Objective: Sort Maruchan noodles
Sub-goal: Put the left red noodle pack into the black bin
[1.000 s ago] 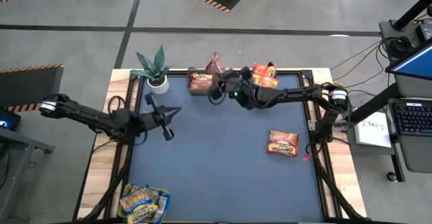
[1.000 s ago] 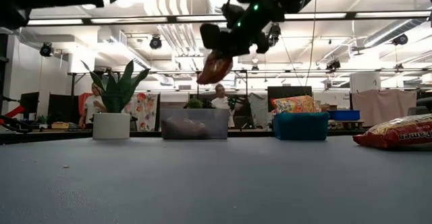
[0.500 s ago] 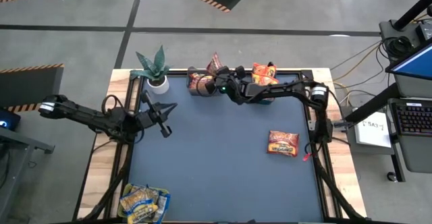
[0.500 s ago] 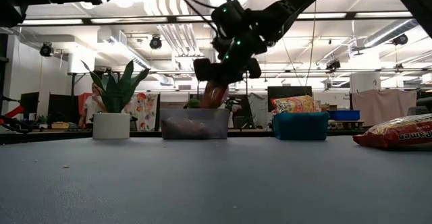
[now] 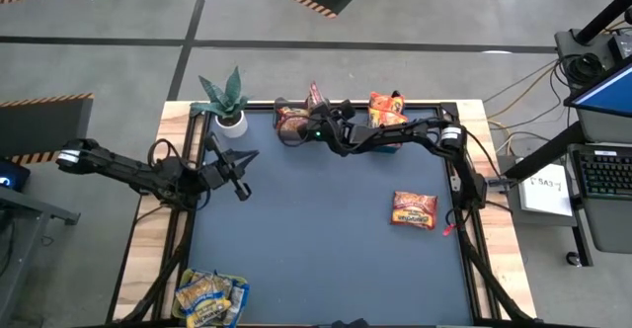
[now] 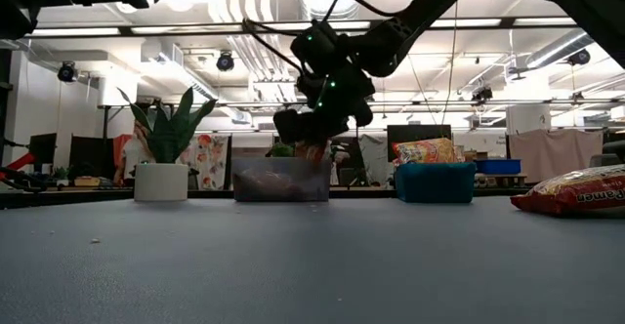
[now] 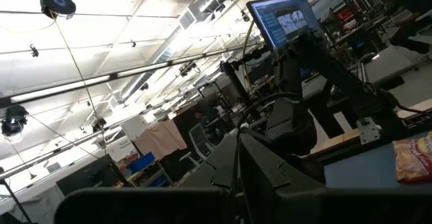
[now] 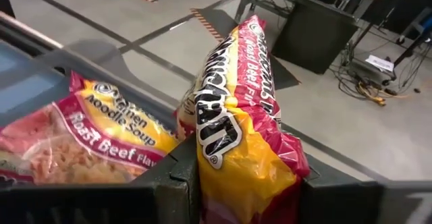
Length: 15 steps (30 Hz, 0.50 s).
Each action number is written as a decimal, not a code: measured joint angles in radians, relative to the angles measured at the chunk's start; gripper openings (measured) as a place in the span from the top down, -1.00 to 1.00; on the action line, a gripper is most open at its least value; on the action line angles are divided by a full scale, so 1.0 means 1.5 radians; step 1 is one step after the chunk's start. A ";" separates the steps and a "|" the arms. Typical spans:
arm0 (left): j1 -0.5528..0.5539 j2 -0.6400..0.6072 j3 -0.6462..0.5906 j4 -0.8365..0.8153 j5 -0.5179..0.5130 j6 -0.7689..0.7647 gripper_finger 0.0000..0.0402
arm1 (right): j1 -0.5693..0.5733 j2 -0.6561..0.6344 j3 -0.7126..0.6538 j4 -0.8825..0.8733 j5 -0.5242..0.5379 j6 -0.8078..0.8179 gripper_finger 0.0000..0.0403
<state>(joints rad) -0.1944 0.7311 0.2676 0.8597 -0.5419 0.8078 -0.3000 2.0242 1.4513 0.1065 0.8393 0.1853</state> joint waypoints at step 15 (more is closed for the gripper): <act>0.000 0.000 0.000 -0.003 0.000 -0.003 1.00 | 0.003 -0.006 0.000 -0.024 -0.006 0.008 0.01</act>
<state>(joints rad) -0.1944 0.7311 0.2672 0.8555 -0.5423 0.8040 -0.2949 2.0159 1.4517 0.0712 0.8303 0.1970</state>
